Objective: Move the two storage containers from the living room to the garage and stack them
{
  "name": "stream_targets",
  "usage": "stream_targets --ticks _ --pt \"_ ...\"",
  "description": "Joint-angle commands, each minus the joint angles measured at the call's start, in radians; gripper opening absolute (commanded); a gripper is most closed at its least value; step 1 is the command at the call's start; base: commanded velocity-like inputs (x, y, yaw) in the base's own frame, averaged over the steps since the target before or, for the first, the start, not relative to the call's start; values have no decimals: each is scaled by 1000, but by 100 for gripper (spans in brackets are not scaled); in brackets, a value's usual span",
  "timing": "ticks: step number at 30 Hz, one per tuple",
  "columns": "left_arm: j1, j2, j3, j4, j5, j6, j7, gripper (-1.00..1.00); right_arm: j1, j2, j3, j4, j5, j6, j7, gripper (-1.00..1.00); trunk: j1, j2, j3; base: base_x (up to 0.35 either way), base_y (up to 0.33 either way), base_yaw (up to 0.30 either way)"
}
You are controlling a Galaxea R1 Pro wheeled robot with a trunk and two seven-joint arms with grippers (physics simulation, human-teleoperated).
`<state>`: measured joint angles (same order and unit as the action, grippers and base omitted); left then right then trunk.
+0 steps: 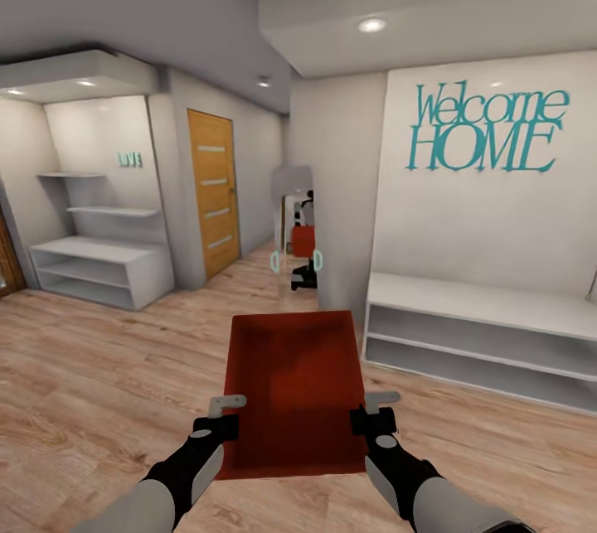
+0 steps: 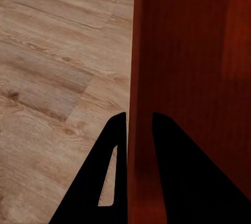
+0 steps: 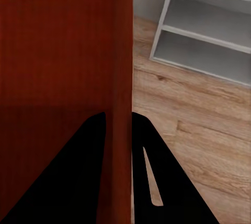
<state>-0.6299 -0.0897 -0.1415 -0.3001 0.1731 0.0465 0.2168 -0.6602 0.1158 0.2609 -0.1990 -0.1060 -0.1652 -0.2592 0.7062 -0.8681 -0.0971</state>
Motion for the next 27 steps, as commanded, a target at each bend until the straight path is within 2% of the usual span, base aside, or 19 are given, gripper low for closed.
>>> stream_targets --ticks 1,27 --pt "-1 20 22 -5 -9 6 48 -100 -2 -1 -43 1 -87 -7 -23 -100 1 -1 -1 321 0 243" --pt "-1 19 22 -5 -9 6 48 -100 -2 -1 -45 1 -87 -8 -23 -100 1 -1 -1 321 0 271"
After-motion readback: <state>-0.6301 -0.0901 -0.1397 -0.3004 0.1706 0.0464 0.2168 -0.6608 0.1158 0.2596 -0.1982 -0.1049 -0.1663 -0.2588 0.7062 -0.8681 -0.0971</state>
